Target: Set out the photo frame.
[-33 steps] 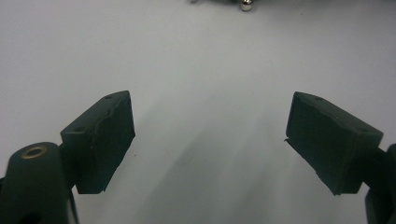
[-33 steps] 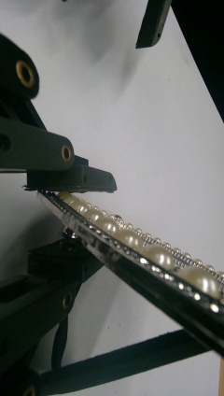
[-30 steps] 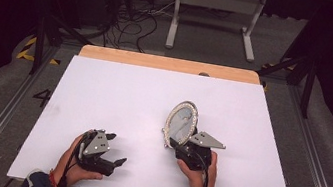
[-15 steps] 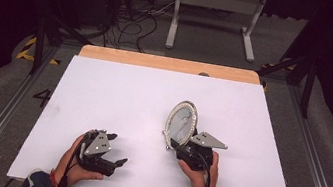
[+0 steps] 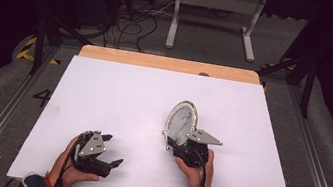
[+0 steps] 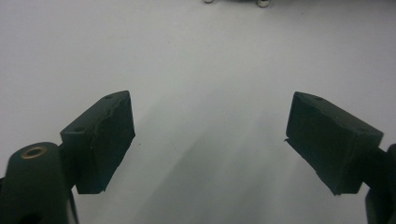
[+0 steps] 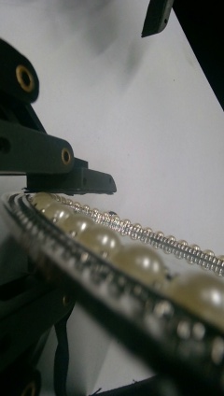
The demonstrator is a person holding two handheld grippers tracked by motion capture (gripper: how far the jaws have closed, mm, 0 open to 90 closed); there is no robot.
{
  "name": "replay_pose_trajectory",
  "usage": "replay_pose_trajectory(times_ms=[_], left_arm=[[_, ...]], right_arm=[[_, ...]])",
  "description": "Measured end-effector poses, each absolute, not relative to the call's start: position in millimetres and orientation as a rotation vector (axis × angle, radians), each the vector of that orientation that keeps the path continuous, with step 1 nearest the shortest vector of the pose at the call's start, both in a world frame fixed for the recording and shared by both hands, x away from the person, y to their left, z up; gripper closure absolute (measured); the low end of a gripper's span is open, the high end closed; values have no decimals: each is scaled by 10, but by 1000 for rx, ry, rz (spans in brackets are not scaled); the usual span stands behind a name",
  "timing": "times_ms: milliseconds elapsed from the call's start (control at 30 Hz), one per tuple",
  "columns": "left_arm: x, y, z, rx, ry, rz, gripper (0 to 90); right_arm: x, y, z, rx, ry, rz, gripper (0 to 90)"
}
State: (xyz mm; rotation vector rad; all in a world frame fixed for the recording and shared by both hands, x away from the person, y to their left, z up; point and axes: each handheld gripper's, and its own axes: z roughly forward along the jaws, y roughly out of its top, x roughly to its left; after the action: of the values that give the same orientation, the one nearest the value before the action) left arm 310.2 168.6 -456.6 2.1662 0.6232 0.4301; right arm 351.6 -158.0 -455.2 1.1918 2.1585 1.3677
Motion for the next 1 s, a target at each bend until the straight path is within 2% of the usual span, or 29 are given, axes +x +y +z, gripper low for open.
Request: replay_pose_trajectory(times_ms=[100, 633, 733, 900, 1000], left_arm=[[3111, 1683, -4569, 2174, 624, 435, 160], [3195, 1627, -4566, 2175, 617, 412, 159], [3247, 1611, -4544, 2166, 616, 410, 159], [3395, 1566, -4492, 2137, 630, 393, 162], [3551, 1511, -4465, 2117, 638, 383, 163]], right_arm=[[3538, -1620, -4548, 1188, 2193, 1382, 762], [3607, -1784, -4489, 1149, 2369, 1406, 780], [3593, -1782, -4485, 1129, 2365, 1387, 759], [3507, -1778, -4435, 1057, 2306, 1324, 674], [3453, -1801, -4401, 1051, 2267, 1313, 666]])
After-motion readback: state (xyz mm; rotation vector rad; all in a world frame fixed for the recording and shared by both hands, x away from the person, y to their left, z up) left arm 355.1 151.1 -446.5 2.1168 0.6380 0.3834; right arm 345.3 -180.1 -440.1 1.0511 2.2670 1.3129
